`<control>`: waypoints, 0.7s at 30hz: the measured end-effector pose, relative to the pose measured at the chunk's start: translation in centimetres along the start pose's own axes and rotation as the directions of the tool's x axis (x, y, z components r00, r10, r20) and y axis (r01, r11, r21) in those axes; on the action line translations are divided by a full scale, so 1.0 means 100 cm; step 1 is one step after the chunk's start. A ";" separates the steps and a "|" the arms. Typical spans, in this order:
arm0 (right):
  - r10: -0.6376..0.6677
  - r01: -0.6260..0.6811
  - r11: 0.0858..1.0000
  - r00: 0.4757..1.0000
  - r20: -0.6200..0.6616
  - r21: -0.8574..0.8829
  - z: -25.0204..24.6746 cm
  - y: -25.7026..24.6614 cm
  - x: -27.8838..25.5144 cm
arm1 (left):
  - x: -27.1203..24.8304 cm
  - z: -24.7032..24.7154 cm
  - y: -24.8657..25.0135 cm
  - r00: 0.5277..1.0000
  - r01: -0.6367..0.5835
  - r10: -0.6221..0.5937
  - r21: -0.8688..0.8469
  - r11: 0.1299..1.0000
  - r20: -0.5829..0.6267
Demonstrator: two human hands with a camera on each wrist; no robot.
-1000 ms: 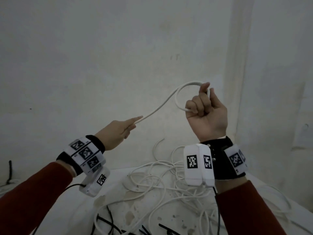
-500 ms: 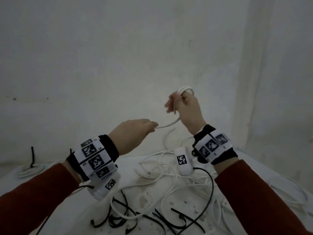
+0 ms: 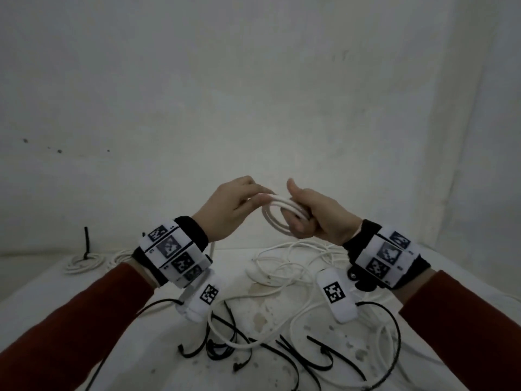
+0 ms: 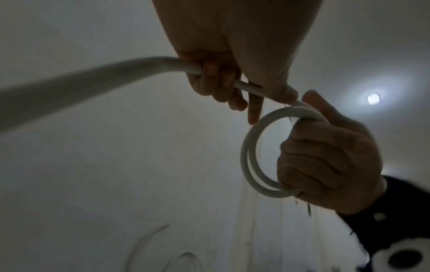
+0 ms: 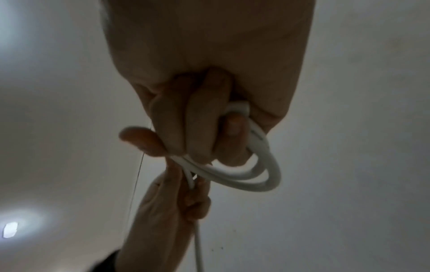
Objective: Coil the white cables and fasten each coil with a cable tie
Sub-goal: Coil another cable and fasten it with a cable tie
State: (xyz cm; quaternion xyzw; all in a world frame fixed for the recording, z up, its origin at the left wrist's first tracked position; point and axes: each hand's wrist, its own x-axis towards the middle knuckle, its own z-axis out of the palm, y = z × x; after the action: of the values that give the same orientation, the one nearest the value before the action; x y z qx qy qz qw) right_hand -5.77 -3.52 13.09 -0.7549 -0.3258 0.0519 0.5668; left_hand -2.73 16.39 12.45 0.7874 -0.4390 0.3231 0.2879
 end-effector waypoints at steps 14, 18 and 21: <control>-0.128 0.156 0.926 0.986 -0.102 0.344 0.007 -0.008 0.018 | 0.005 -0.004 0.029 0.928 0.284 -0.372 -0.608 0.741 -0.020; -0.080 0.001 0.834 0.990 0.119 0.551 0.007 -0.012 0.013 | 0.009 -0.003 0.031 0.931 0.253 -0.354 -0.529 0.810 -0.095; -0.078 -0.032 0.807 0.984 0.160 0.590 0.012 -0.016 0.008 | 0.013 -0.002 0.034 0.931 0.273 -0.359 -0.523 0.807 -0.067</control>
State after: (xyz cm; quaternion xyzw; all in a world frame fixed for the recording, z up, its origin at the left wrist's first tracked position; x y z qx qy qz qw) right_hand -6.38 -1.80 14.35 -0.5298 -0.3515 0.2102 0.7427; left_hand -5.23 14.38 14.09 0.7174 -0.3455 0.2073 0.5684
